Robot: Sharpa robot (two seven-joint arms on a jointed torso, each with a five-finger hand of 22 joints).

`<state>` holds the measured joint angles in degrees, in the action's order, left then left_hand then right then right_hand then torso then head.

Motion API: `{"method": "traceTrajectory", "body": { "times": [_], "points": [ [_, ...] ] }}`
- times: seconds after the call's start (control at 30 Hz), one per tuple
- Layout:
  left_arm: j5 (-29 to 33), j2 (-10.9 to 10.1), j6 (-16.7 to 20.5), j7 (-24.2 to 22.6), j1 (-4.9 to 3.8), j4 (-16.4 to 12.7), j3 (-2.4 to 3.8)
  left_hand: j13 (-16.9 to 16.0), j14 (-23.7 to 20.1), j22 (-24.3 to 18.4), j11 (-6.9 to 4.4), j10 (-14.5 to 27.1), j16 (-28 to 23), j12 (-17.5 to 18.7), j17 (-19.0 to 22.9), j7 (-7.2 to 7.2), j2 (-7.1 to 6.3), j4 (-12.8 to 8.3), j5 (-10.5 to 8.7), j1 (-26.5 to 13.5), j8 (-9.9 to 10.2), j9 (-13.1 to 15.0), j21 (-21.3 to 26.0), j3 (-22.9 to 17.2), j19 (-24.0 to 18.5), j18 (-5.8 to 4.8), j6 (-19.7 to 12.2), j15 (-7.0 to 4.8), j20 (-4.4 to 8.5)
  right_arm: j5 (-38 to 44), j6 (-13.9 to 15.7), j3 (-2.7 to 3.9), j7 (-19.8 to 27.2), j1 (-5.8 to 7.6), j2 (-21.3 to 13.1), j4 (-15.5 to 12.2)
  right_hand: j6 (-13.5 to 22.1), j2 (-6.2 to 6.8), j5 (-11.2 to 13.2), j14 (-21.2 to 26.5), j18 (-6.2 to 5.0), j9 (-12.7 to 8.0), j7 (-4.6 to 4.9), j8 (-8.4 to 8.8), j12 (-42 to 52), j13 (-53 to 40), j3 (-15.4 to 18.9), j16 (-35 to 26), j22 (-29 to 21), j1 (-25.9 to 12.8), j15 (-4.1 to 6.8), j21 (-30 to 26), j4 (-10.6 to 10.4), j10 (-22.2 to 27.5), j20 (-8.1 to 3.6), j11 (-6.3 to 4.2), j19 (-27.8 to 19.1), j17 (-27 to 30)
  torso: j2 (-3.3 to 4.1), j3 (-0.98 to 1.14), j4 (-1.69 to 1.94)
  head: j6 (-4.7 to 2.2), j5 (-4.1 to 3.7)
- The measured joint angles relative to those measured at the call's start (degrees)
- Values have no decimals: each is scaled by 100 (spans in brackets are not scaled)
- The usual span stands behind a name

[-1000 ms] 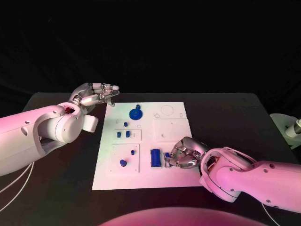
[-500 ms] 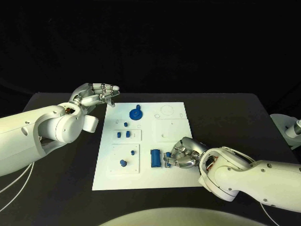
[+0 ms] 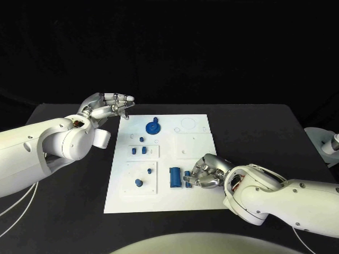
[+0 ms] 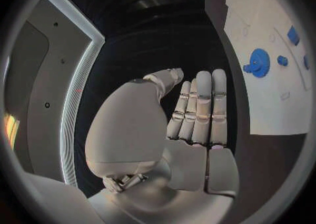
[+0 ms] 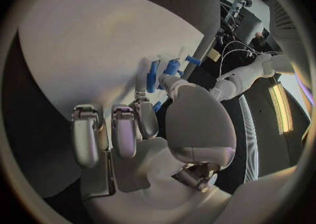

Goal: Assemble the parts on the task board

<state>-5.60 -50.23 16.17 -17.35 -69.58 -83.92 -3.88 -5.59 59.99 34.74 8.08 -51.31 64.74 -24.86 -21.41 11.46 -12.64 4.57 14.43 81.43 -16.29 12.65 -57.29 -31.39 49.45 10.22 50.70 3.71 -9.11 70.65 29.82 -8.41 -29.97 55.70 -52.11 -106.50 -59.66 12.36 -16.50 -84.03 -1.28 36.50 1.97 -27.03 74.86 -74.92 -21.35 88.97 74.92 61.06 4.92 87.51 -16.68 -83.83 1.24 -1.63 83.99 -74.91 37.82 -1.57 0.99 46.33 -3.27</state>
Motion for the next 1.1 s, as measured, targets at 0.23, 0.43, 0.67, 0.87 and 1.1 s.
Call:
{"method": "traceTrajectory", "body": {
  "times": [0.23,0.43,0.67,0.87,1.1],
  "points": [
    [0,-5,-1,7,0,-1,1,0,0,-1,0,0,0,0,0,0,0,0,0,0,0,0,0,0,0,0,0,0,0,25,-14,-1,-5,-6,-25,-43,0,1,0,0,0,0,1,0,0,0,16,0,0,1,0,0,15,0,0,0,0,0,0,1,-1,3,9],
    [0,-5,-1,11,0,-2,1,0,0,-1,14,14,0,0,2,0,0,0,0,0,0,0,0,0,0,0,0,0,0,64,-7,-1,0,-9,-57,-81,-20,-6,148,0,0,3,21,22,0,0,197,0,-1,-82,0,0,-1,0,0,0,0,0,0,1,-1,1,10],
    [0,-9,-2,13,0,-3,-1,0,0,-1,22,22,0,1,4,0,0,0,0,0,0,0,0,0,0,0,0,0,0,159,154,-2,323,-11,-205,-107,151,-56,289,0,0,-18,128,179,-226,0,333,0,-1,46,0,-188,32,11,0,11,0,0,0,1,6,-17,5],
    [-1,-16,-1,13,0,-6,-1,0,0,-1,22,22,0,1,4,0,0,0,0,0,-21,1,0,0,0,0,0,0,0,324,322,-2,1006,-15,-350,-83,557,-187,374,1,1,-259,329,659,-262,0,53,0,4,1058,-145,-252,389,53,88,198,1,0,-1,-3,-2,-34,9],
    [-1,-17,-1,13,0,-8,0,0,0,-2,22,22,0,1,4,0,0,0,0,0,-21,1,0,0,0,0,0,0,0,605,412,-6,1609,-50,-425,-46,603,-249,432,-2,0,-606,420,1096,-262,-1,-456,0,3,1566,-209,-220,674,80,148,289,3,0,-5,0,-7,-43,13]
  ]
}}
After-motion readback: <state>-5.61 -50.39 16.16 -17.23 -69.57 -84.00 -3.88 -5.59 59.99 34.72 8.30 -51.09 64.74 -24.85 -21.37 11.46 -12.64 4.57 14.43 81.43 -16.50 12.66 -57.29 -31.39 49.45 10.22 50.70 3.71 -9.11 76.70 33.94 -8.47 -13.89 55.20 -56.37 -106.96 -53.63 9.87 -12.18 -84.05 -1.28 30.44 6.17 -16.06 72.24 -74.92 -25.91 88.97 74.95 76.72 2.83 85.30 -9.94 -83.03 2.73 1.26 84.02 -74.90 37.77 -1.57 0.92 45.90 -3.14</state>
